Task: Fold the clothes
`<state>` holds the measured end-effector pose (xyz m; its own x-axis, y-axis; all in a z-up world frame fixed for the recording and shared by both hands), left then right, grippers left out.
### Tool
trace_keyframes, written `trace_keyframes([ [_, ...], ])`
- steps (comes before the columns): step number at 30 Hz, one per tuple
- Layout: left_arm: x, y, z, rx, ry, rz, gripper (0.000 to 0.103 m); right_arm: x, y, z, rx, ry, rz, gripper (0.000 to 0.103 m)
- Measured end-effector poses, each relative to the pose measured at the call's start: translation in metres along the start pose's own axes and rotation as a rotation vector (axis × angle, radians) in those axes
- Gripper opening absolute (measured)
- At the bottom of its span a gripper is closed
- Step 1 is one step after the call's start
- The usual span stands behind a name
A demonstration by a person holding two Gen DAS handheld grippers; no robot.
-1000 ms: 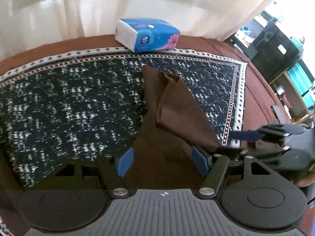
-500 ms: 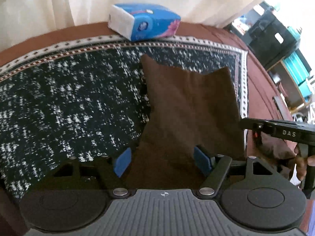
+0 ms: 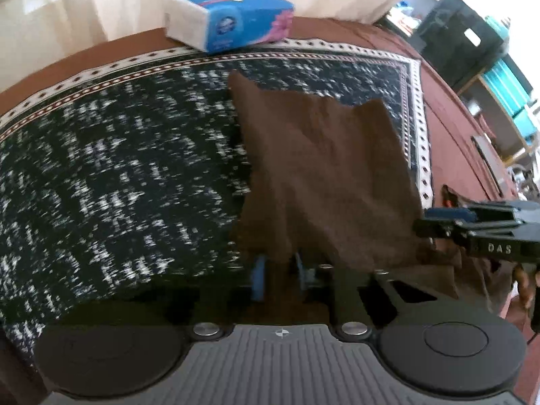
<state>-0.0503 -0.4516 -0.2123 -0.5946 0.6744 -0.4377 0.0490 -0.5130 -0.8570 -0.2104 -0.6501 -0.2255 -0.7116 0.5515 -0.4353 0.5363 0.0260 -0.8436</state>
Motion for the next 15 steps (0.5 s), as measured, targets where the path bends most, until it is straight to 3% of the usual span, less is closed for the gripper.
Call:
trace_keyframes([
  [5, 0.002, -0.017, 0.003, 0.019, -0.001, 0.068, 0.0, 0.005, 0.001, -0.011, -0.036, -0.023, -0.01, 0.035],
  [7, 0.002, -0.018, 0.002, 0.019, -0.019, 0.076, 0.0, 0.009, 0.005, -0.014, -0.034, -0.043, -0.024, 0.021],
  [8, 0.002, -0.02, 0.002, 0.02, -0.028, 0.088, 0.0, 0.008, 0.003, -0.015, -0.04, -0.038, -0.024, 0.003],
  [11, 0.004, -0.041, 0.003, 0.033, -0.07, 0.158, 0.0, 0.006, -0.009, -0.022, -0.073, -0.031, -0.004, 0.003],
  [15, 0.013, -0.111, 0.01, 0.034, -0.146, 0.326, 0.0, -0.005, -0.073, -0.058, -0.196, -0.079, 0.079, 0.002],
])
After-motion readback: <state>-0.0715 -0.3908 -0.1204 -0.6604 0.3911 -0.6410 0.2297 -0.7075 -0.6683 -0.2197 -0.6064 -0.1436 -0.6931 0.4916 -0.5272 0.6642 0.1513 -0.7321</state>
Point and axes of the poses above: each gripper's, at about its wrist camera, not at the fingertips, and y roughly the way its jaws point, z to its right, x to its underside, the point moved 7 cm from there along y, roughly the way its jaws point, and after that the axes turned 7 degrees about y, right-handed, at the moved point
